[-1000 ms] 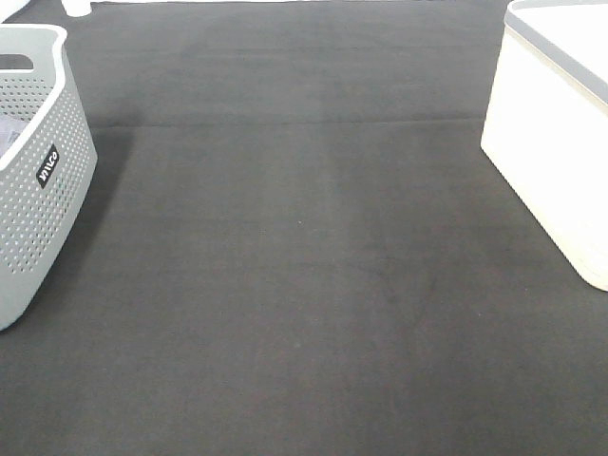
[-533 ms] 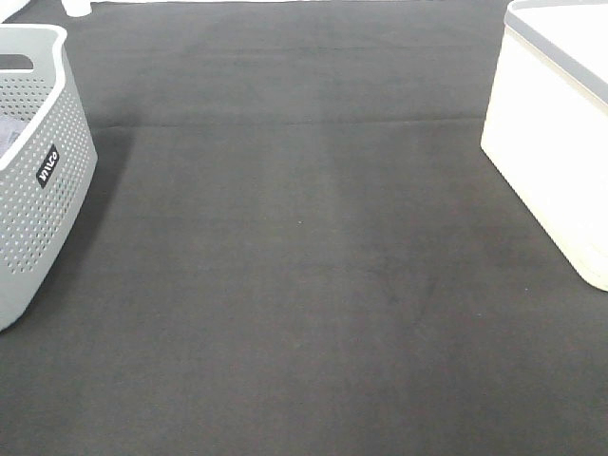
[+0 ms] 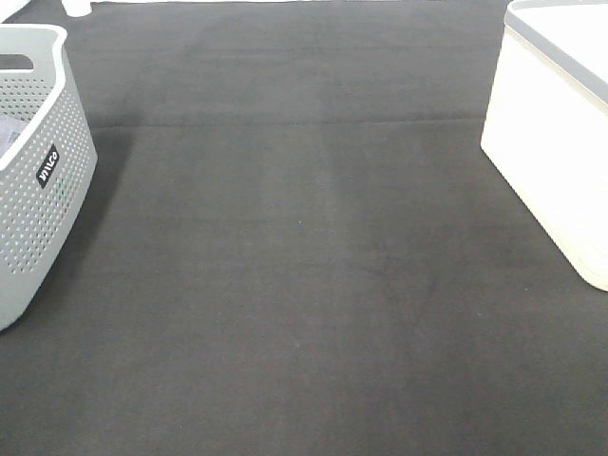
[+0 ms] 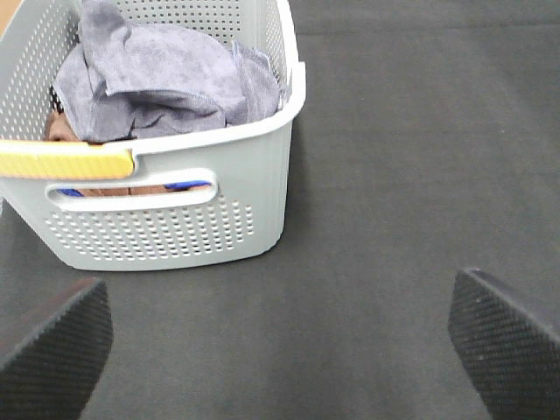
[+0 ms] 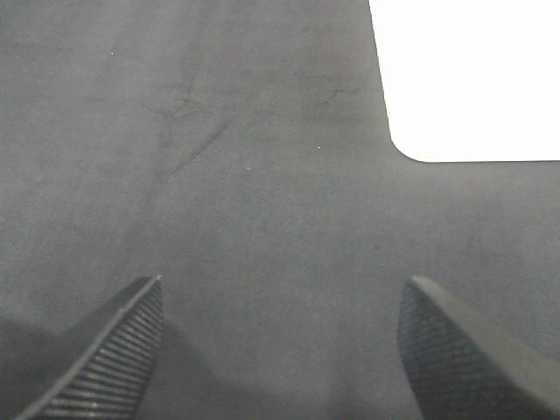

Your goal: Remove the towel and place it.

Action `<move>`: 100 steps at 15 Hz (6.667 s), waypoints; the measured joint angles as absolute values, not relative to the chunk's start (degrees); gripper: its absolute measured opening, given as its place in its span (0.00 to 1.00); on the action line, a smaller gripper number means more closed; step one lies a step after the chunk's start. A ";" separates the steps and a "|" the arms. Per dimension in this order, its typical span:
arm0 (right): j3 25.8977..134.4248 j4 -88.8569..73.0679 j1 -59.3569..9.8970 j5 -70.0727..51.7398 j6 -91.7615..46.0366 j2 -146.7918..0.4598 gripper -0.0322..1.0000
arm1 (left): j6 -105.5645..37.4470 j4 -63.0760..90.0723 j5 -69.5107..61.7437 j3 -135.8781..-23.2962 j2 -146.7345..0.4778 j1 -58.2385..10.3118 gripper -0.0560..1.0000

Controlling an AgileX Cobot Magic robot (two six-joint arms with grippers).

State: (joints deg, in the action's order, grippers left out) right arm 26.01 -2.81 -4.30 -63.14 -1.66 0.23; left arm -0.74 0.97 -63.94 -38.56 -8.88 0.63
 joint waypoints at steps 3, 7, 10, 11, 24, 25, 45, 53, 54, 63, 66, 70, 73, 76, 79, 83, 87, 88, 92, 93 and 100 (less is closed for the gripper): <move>26.01 -2.81 -4.30 -63.14 -1.66 0.23 0.73 | -1.15 1.03 -65.32 -47.04 -20.74 0.63 0.99; 26.01 -2.81 -4.30 -63.14 -1.66 0.23 0.73 | -10.20 -0.52 -66.18 -58.67 -36.90 0.63 0.99; 26.01 -2.81 -4.30 -63.14 -1.66 0.23 0.73 | -17.88 -0.86 -68.70 -67.04 -50.02 0.63 0.99; 26.01 -2.81 -4.30 -63.14 -1.66 0.23 0.73 | -20.91 -1.38 -69.39 -69.79 -54.37 0.63 0.99; 26.01 -2.81 -4.30 -63.14 -1.66 0.23 0.73 | -52.08 -17.59 -59.42 -85.89 -104.79 4.47 0.99; 26.01 -2.81 -4.30 -63.14 -1.66 0.23 0.73 | -52.14 -18.96 -58.84 -85.89 -106.23 4.47 0.99; 26.01 -2.81 -4.30 -63.14 -1.66 0.23 0.73 | -45.09 -30.42 -48.99 -86.63 -117.51 4.30 0.05; 26.01 -2.81 -4.30 -63.14 -1.66 0.23 0.73 | -39.53 -30.37 -49.10 -86.63 -117.28 4.47 0.05; 26.01 -2.81 -4.30 -63.14 -1.66 0.23 0.73 | -39.53 -30.25 -49.33 -86.63 -116.43 4.47 0.05; 26.01 -2.81 -4.30 -63.14 -1.66 0.23 0.73 | -38.67 -16.33 -57.64 -86.86 -93.68 4.47 0.05; 26.01 -2.81 -4.30 -63.14 -1.66 0.23 0.73 | -36.73 -12.32 -58.04 -86.86 -87.03 4.47 0.05; 26.01 -2.81 -4.30 -63.14 -1.66 0.23 0.73 | -36.50 -4.30 -55.00 -86.86 -79.30 4.47 0.05; 26.01 -2.81 -4.30 -63.14 -1.66 0.23 0.73 | -40.97 2.29 -51.51 -86.86 -74.77 4.47 0.05; 26.01 -2.81 -4.30 -63.14 -1.66 0.23 0.73 | -48.87 12.55 -47.10 -87.38 -71.51 4.47 0.05; 26.59 -6.47 -4.30 -61.59 -2.52 0.11 0.73 | -60.62 26.87 -46.70 -91.39 -70.99 4.47 0.05; 28.76 -27.22 -4.30 -54.83 -19.02 -8.14 0.73 | -73.51 45.72 -47.96 -96.43 -70.93 4.47 0.05; 29.22 -60.85 -4.30 -54.37 -53.40 -26.30 0.73 | -81.65 56.32 -57.93 -97.29 -70.93 4.30 0.05; 29.22 -66.06 -4.30 -54.32 -58.61 -29.91 0.73 | -81.88 57.18 -59.13 -97.29 -70.93 4.30 0.05; 29.22 -76.43 -4.30 -55.18 -68.41 -38.96 0.73 | -81.88 56.09 -59.64 -97.29 -73.51 -4.53 0.05; 29.22 -77.35 -4.30 -55.75 -69.79 -39.99 0.73 | -80.50 53.17 -56.78 -97.29 -75.11 -8.59 0.05; 29.34 -83.19 -4.30 -58.33 -77.35 -40.51 0.72 | -75.75 47.15 -39.71 -97.29 -85.03 -26.24 0.05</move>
